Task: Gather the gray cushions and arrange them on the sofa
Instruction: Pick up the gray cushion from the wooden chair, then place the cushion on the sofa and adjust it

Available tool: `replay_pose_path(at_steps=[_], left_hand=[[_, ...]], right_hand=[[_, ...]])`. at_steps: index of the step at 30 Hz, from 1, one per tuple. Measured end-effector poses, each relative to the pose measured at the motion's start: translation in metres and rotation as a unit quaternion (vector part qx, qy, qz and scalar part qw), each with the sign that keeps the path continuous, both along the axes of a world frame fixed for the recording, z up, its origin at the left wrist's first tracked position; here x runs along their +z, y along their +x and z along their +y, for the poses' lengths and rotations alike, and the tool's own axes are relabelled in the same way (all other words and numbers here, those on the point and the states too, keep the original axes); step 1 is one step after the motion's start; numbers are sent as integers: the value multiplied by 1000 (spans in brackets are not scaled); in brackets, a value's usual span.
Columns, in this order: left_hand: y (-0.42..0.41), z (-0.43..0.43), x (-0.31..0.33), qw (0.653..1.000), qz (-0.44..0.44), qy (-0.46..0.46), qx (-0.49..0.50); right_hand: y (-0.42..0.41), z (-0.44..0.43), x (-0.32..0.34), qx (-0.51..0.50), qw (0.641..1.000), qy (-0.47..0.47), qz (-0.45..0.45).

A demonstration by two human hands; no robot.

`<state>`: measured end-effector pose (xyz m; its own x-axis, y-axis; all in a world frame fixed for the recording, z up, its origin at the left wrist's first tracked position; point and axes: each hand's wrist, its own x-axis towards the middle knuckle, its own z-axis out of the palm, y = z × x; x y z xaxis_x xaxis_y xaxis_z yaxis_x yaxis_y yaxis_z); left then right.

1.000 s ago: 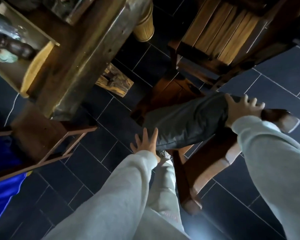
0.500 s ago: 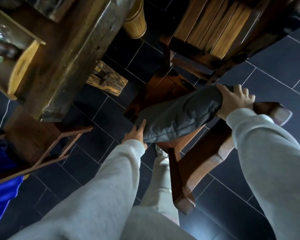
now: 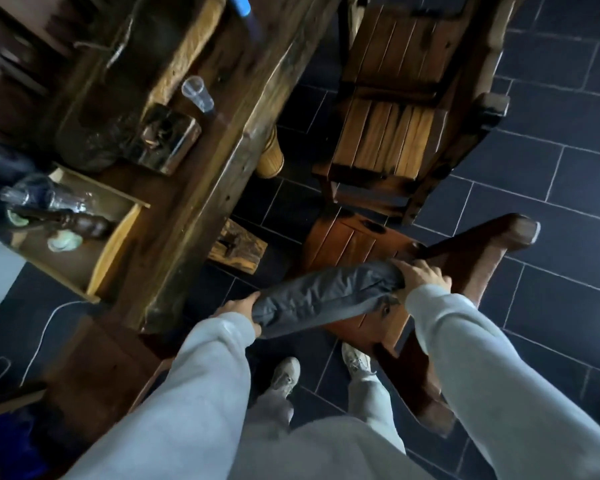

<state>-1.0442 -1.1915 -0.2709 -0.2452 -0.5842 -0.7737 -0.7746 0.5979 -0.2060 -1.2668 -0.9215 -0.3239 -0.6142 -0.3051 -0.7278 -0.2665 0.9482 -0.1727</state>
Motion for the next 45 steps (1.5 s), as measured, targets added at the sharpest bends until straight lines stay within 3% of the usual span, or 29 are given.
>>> replay_pose_path(at_steps=[6,11,16,21,25,32,34,41,45], left_hand=[[48,-62,12,997,-4,37,-65],[84,-93,8,980,1,47,-194],[109,-92,-5,940,-31,81,-330],[107,-36,-21,870,-76,98,-478],[122,45,-20,799,-57,114,-588],[180,223,-4,658,-8,154,-738],[208,275,-2,634,19,165,-756],[316,433,15,647,133,281,-696],[365,506,32,637,162,424,-623]], right_hand=[[87,-29,17,-61,998,13,-6],[199,-22,12,-170,985,23,-36],[328,-5,6,-286,954,73,-45],[438,43,16,-413,902,96,-84],[541,90,32,-520,844,110,-67],[724,154,49,-694,710,120,-12],[777,174,54,-733,671,116,-7],[945,265,89,-838,541,52,58],[1026,320,118,-883,452,-25,126]])
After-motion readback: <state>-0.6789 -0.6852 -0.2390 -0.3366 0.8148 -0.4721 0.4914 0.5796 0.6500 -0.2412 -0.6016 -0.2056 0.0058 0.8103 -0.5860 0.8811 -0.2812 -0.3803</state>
